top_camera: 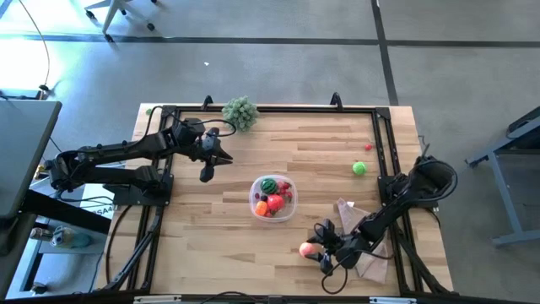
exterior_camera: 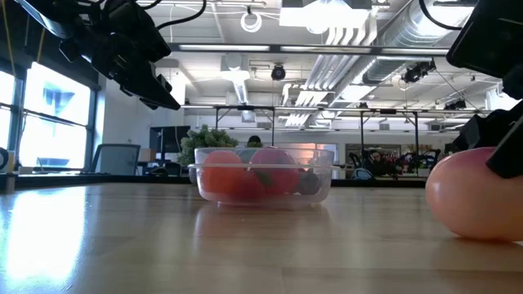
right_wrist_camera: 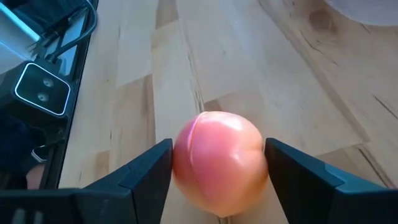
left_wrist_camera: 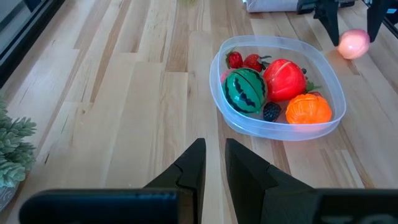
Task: Pick and placing Produce into tupperware
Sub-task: Put the peach into the transparent container
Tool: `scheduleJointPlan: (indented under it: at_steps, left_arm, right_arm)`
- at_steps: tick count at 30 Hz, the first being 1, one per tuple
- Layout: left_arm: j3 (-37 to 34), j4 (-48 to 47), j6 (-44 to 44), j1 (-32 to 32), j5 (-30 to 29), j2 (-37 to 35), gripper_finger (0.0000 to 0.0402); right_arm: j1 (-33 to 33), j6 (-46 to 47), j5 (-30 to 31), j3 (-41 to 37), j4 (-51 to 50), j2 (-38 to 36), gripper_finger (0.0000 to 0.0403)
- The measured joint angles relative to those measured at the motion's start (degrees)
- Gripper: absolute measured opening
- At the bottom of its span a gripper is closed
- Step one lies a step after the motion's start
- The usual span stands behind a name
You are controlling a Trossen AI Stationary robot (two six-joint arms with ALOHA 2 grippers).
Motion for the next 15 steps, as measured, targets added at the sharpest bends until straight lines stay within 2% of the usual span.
scheduleJointPlan:
  at_steps: [15]
  left_arm:
    - [0.0,0.0,0.0,0.0,0.0,0.0,0.0051]
  right_arm:
    - [0.0,-5.2,1.3,0.0,3.6,0.5,0.0241]
